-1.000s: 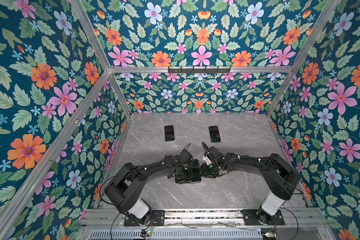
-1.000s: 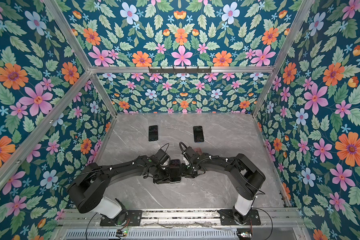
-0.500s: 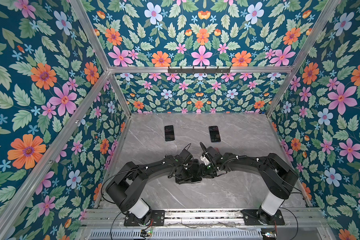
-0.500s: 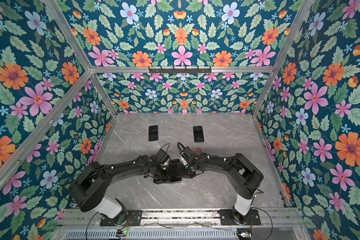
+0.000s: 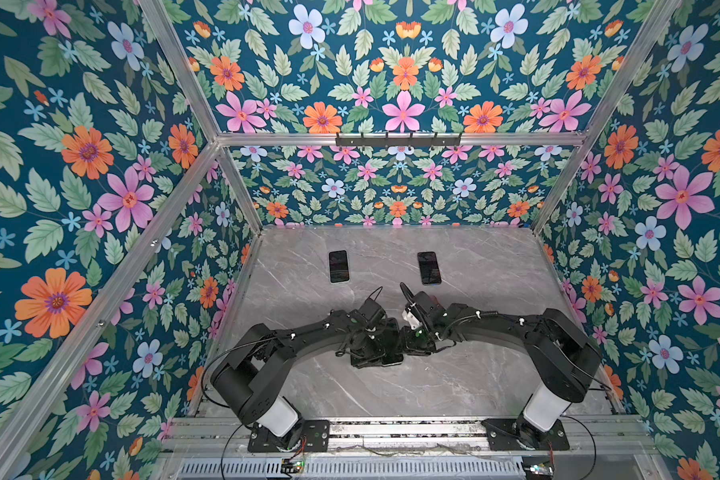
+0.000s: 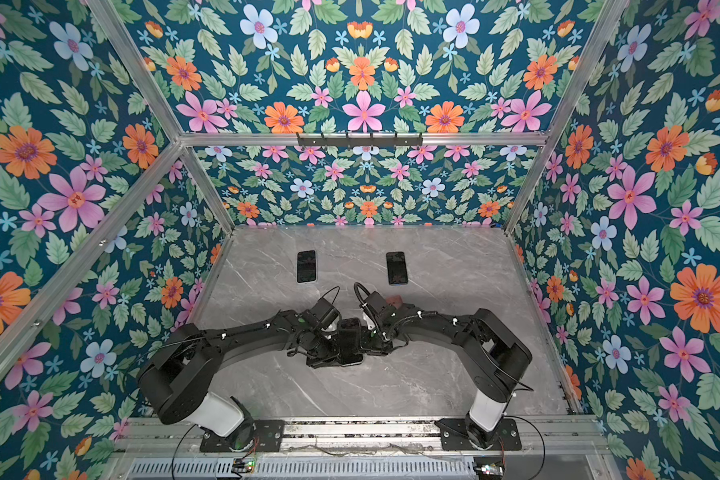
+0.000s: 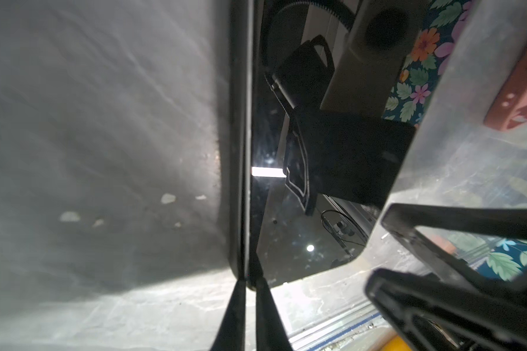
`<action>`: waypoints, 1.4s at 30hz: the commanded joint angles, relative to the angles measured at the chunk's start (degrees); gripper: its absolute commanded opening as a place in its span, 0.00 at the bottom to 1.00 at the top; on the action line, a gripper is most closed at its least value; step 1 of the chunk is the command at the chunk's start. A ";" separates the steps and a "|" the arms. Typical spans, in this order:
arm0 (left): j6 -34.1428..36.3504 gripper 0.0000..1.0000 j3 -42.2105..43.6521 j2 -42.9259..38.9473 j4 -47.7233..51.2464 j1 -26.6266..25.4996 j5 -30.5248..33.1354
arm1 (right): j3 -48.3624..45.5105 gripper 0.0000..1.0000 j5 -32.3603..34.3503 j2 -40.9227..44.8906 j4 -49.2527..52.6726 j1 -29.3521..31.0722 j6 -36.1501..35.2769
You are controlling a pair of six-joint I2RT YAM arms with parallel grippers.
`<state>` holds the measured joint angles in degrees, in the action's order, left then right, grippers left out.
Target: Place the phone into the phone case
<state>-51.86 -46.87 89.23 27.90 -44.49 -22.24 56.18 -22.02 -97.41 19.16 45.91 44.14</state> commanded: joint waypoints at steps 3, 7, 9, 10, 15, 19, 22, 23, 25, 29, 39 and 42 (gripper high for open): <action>0.14 0.18 -1.76 -2.79 3.37 0.29 4.33 | -0.45 0.49 2.91 1.87 5.30 0.14 0.11; -0.86 0.24 -1.21 -4.02 1.48 0.43 4.84 | -0.86 0.49 4.13 4.47 5.90 1.21 0.81; -1.63 0.25 0.40 -3.70 -1.22 0.54 3.37 | -0.71 0.49 4.48 4.22 5.76 1.87 1.03; -2.12 0.26 1.23 -3.44 -2.63 0.63 2.47 | -0.41 0.48 4.68 4.08 5.72 2.30 1.01; -2.56 0.27 2.81 -3.46 -4.52 0.94 1.74 | 0.84 0.45 5.34 3.13 5.47 3.95 0.77; -2.09 0.27 3.51 -3.81 -3.84 1.37 2.44 | 1.24 0.43 5.17 2.92 4.94 4.49 0.68; -1.36 0.26 3.42 -3.37 -2.64 1.59 3.08 | 1.30 0.42 4.81 0.70 4.53 4.54 0.68; -1.19 0.26 3.44 -3.17 -2.44 1.67 3.21 | 1.22 0.42 4.71 0.71 4.41 4.54 0.65; -0.66 0.26 3.37 -2.65 -2.24 1.82 3.34 | 1.22 0.42 4.57 0.65 4.25 4.54 0.60; -0.23 0.26 3.18 -1.58 -2.80 2.04 3.27 | 1.32 0.42 4.35 0.44 4.05 4.59 0.68; -0.12 0.25 2.90 -1.42 -3.99 2.04 2.64 | 1.14 0.41 4.36 0.13 3.87 4.98 0.86; -0.27 0.25 2.30 -2.26 -4.01 2.06 2.73 | 1.24 0.42 4.21 -0.33 3.63 4.97 0.92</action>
<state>-52.34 -43.99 87.46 24.32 -42.44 -19.94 57.30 -17.74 -97.23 23.40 50.83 44.60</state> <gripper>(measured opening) 0.252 0.414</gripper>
